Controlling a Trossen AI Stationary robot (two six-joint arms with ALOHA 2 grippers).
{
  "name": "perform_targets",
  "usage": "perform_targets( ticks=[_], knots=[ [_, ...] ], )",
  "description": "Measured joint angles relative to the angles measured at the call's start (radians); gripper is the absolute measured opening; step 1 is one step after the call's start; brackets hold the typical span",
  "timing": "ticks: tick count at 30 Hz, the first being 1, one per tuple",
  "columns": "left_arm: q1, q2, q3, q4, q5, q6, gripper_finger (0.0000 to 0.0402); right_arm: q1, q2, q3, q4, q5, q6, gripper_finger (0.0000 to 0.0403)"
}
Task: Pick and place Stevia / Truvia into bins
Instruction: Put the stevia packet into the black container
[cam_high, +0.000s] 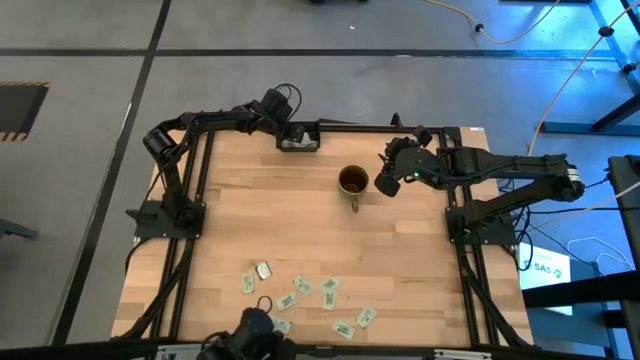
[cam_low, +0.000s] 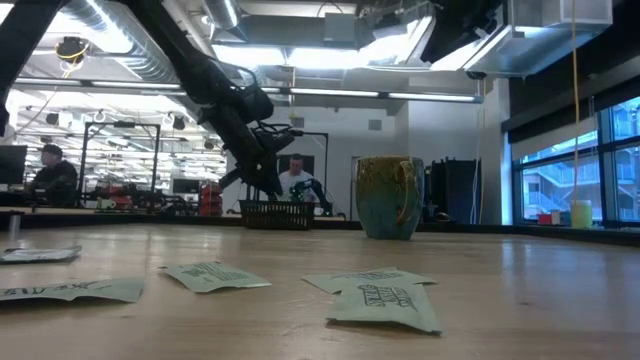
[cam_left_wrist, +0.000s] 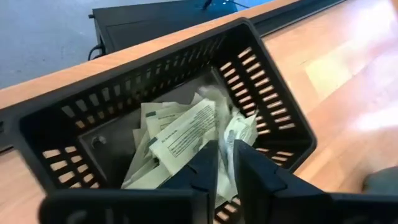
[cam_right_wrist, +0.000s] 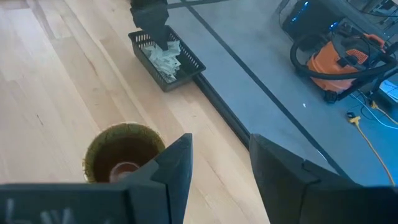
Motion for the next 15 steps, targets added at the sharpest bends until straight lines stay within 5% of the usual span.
perform_targets(
  ticks=[6,15],
  knots=[
    [0.004,-0.052,0.0,-0.035,-0.04,0.058,0.007,0.0,0.0,0.0,0.0,0.0,0.0,0.0162],
    [-0.014,-0.29,0.0,-0.103,-0.034,0.195,0.0075,0.0,0.0,-0.001,0.0,0.0,0.0,0.0162]
  ],
)
